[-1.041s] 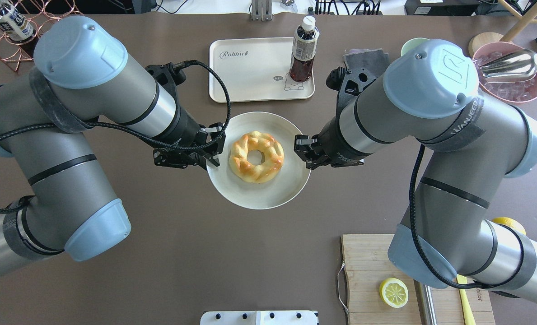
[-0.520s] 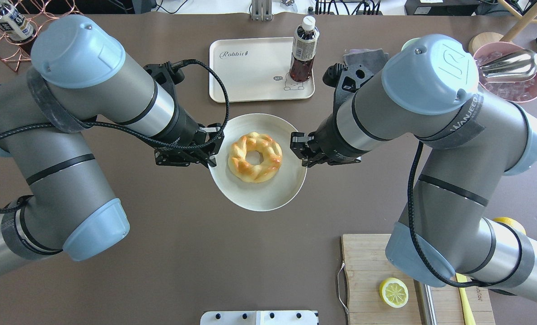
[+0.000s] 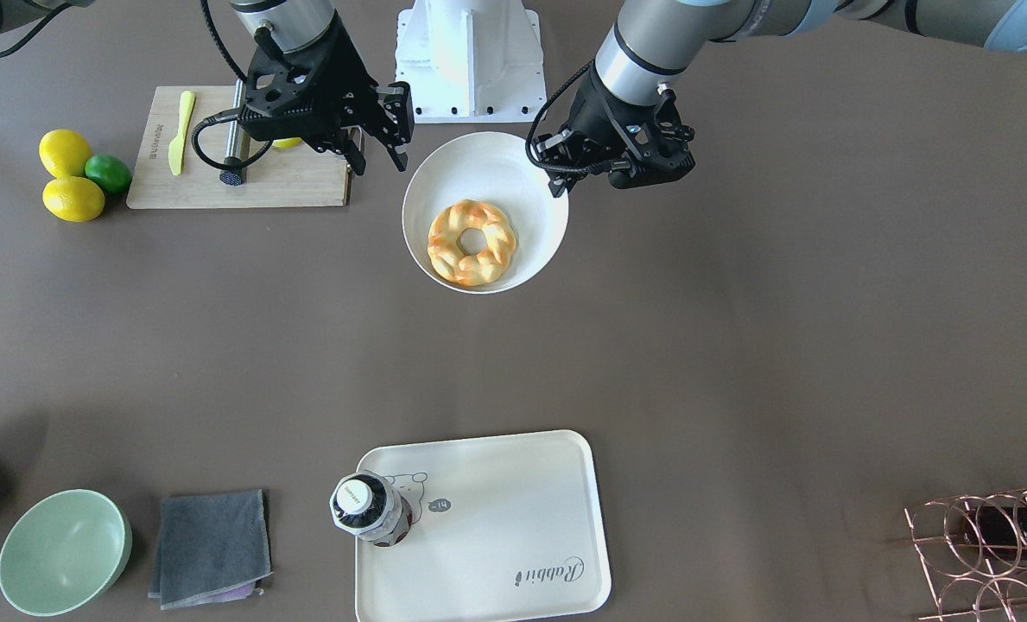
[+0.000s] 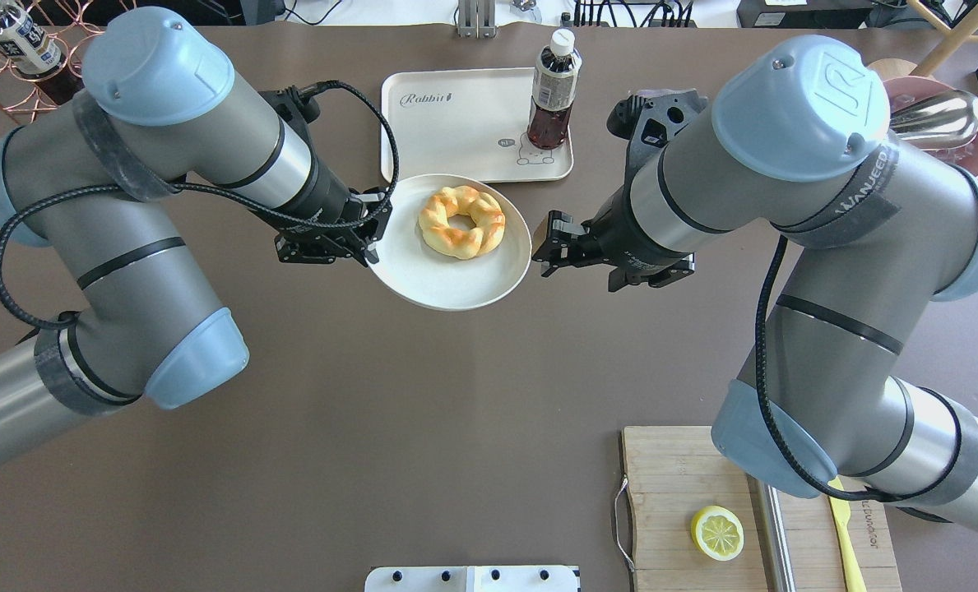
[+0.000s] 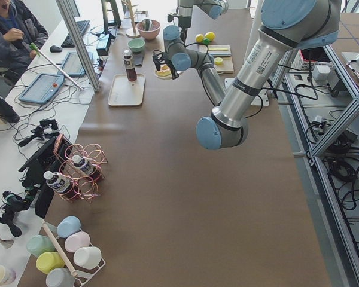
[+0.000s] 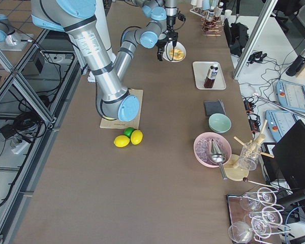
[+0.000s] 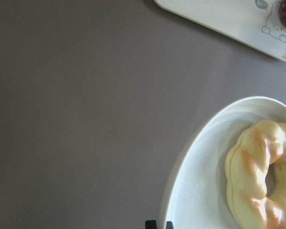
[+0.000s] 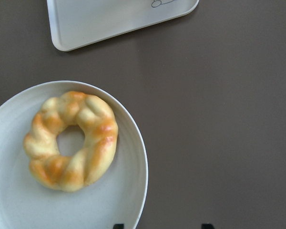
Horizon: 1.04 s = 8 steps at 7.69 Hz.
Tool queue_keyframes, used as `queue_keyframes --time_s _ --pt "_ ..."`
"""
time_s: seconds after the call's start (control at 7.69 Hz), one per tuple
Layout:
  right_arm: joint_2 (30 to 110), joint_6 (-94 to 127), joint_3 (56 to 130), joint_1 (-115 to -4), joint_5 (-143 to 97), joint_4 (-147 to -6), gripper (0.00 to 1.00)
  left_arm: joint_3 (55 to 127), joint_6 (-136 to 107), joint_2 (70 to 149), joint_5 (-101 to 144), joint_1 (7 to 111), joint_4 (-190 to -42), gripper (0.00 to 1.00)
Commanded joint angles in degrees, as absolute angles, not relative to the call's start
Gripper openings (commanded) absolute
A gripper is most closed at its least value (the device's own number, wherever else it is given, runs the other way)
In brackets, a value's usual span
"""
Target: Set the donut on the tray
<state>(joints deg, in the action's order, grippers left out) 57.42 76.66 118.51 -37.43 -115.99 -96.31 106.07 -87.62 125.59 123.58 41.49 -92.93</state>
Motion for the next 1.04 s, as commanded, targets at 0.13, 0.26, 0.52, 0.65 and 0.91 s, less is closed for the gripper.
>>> queue_keyframes --time_s 0.13,0.26,0.52,0.65,0.91 --pt "64.9 69.0 118.2 -40.2 -115.6 -95.8 1.00 82.8 -93.6 130.8 121.5 46.9 -112.9 0.00" --pt "67.3 64.9 118.0 -42.1 -115.9 -95.9 1.00 77.3 -94.6 133.3 117.9 46.8 -116.8 0.00" --pt "73.0 55.7 118.0 -46.7 -116.6 -95.9 1.00 68.9 -94.8 135.8 116.2 46.8 -123.4 0.00" --pt "76.4 50.9 118.3 -49.8 -118.1 -95.9 1.00 63.1 -95.5 138.8 114.7 46.5 -126.1 0.00" --pt "83.5 38.4 118.0 -56.4 -121.5 -95.7 1.00 53.7 -97.4 143.1 112.8 46.2 -131.5 0.00"
